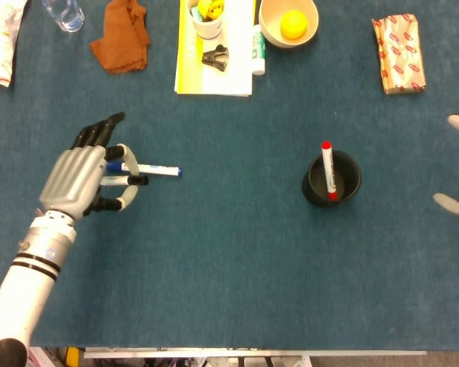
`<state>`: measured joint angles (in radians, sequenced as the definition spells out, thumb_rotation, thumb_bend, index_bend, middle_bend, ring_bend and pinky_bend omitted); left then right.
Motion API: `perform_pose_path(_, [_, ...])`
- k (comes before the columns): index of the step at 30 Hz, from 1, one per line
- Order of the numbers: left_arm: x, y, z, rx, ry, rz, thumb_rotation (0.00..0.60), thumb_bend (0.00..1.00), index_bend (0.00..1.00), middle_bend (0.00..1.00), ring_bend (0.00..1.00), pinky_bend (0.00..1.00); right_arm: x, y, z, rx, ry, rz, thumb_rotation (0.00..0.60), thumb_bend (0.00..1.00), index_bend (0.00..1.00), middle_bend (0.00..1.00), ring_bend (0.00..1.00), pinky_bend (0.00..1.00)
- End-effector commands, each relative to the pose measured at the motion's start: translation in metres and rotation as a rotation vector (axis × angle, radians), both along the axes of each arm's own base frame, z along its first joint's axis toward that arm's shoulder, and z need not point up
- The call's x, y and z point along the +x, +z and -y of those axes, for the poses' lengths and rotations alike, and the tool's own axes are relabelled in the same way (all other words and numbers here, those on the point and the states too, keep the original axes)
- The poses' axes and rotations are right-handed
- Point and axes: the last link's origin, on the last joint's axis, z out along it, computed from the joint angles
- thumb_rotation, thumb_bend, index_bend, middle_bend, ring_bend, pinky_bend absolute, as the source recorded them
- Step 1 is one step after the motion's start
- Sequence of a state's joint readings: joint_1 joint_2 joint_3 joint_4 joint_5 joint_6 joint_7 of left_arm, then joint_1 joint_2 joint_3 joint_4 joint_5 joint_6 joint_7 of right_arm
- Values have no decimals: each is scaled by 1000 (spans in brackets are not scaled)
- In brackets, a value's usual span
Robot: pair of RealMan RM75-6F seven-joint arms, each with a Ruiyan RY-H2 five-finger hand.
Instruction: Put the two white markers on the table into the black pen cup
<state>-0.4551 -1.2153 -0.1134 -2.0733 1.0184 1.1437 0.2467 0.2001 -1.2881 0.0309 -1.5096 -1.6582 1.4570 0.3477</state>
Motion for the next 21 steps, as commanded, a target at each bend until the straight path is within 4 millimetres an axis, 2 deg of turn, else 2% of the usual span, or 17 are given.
perform_pose_path(1, [2,11,-1,8,24,47,600,333,643,0,0,0,4,-13,1,32,3,50,600,0,183,196,157,300])
perform_pose_path(13, [5,35,-2,30,65,157,600,333,646,0,0,0,-3,-44,-1,99,-34,85,600,0,183,189,132,289])
perform_pose_path(21, [2,37,-1,31,68,155,600,333,647,0,0,0,-6,-57,-2,122,-74,137,600,0,127,145,92,269])
